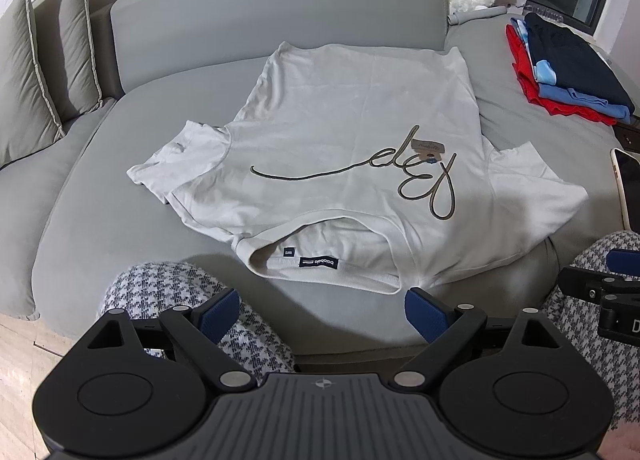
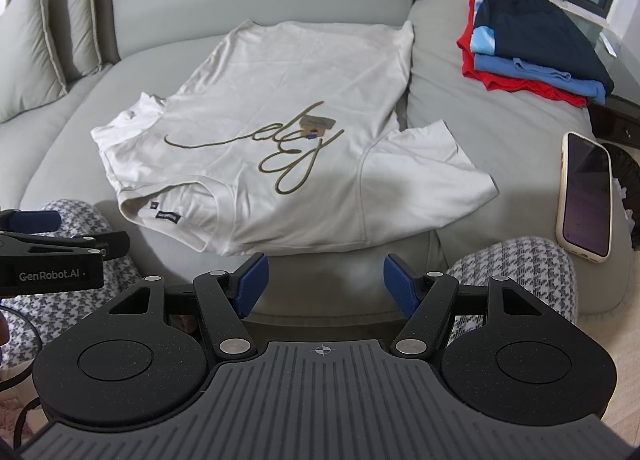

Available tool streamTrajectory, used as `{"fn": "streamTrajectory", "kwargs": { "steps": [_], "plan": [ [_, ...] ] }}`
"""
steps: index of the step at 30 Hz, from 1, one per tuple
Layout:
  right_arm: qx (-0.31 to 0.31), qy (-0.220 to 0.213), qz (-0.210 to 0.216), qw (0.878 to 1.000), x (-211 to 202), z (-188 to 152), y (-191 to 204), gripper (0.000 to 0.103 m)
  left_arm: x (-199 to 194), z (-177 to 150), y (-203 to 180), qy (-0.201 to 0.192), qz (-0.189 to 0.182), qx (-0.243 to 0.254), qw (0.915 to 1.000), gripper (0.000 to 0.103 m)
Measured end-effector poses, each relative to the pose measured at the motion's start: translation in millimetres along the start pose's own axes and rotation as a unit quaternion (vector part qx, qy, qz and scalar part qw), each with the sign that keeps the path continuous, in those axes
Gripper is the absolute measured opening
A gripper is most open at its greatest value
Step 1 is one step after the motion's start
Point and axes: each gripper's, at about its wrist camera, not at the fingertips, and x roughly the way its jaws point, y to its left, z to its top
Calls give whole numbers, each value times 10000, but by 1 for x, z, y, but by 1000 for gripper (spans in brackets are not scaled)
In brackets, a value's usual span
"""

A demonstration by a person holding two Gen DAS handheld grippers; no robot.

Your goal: Fold clothes

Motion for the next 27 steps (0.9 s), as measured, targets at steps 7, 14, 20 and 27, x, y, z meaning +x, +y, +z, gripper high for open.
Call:
{"fn": "streamTrajectory", "kwargs": {
  "steps": [7,14,20,27],
  "plan": [
    [-2,10,-15,10000,0,0,0,70,0,-2,2,-22,-50,1,10000,91],
    [-1,4,-18,10000,-3,2,0,70,0,-4,1,-21,-28,8,10000,91],
    [-9,1,-14,10000,-2,2,2,70,-1,2,0,37,-4,-10,10000,91],
    [-19,2,-8,10000,-1,-1,0,70,-1,0,1,41,1,-9,10000,91]
  ]
}}
